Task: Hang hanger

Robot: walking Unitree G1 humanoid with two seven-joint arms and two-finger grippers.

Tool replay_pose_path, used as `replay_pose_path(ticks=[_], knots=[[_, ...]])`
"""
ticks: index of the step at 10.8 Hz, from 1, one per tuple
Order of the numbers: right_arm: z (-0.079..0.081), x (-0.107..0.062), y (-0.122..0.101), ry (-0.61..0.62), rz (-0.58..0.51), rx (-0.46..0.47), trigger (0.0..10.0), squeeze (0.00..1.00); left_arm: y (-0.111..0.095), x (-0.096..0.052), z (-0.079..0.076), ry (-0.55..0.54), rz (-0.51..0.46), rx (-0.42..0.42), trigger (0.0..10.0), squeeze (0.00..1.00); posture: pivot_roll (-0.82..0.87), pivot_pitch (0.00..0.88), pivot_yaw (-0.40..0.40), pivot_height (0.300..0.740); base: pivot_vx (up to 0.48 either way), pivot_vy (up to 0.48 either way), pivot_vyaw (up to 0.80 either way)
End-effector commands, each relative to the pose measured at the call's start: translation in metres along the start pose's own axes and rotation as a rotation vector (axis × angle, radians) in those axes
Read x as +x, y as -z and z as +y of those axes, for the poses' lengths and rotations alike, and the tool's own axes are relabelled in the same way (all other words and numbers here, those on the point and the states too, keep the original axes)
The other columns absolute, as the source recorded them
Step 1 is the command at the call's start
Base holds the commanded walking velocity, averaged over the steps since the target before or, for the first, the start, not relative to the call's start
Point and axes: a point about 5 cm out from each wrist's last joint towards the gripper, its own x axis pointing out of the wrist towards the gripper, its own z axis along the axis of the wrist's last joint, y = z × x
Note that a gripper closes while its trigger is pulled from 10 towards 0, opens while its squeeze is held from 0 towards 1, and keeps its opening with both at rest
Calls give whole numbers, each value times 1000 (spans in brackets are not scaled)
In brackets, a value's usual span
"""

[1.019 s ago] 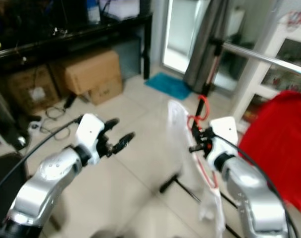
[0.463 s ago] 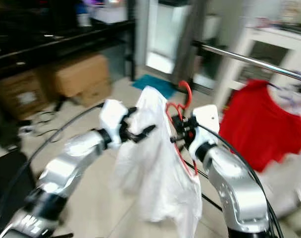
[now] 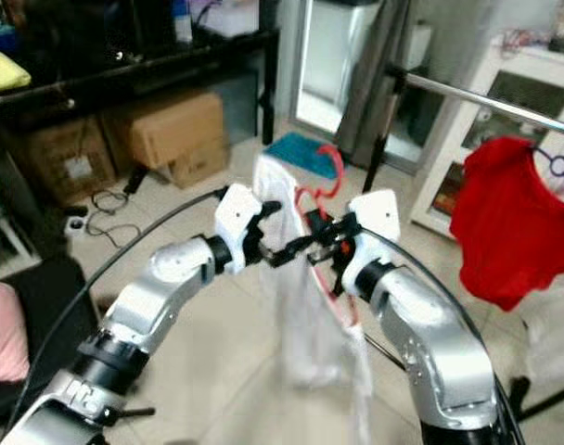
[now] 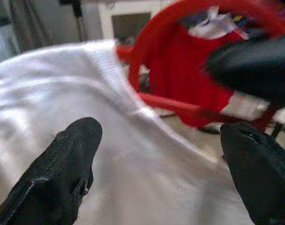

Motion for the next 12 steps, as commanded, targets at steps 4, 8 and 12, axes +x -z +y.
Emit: replay_pose_path(ticks=[4, 8, 12], knots=[[0, -1, -8, -17, -21, 9, 10000, 0, -5, 5, 1, -12, -28, 2, 0, 0, 18, 0, -41, 740, 0, 0, 0], [-1, 0, -10, -59, -26, 33, 10000, 0, -3, 3, 24, -185, -3, -34, 0, 0, 26, 0, -44, 740, 0, 0, 0], [-6, -2, -14, -83, -35, 56, 10000, 0, -3, 4, 25, -157, -8, -38, 0, 0, 25, 0, -44, 740, 0, 0, 0]])
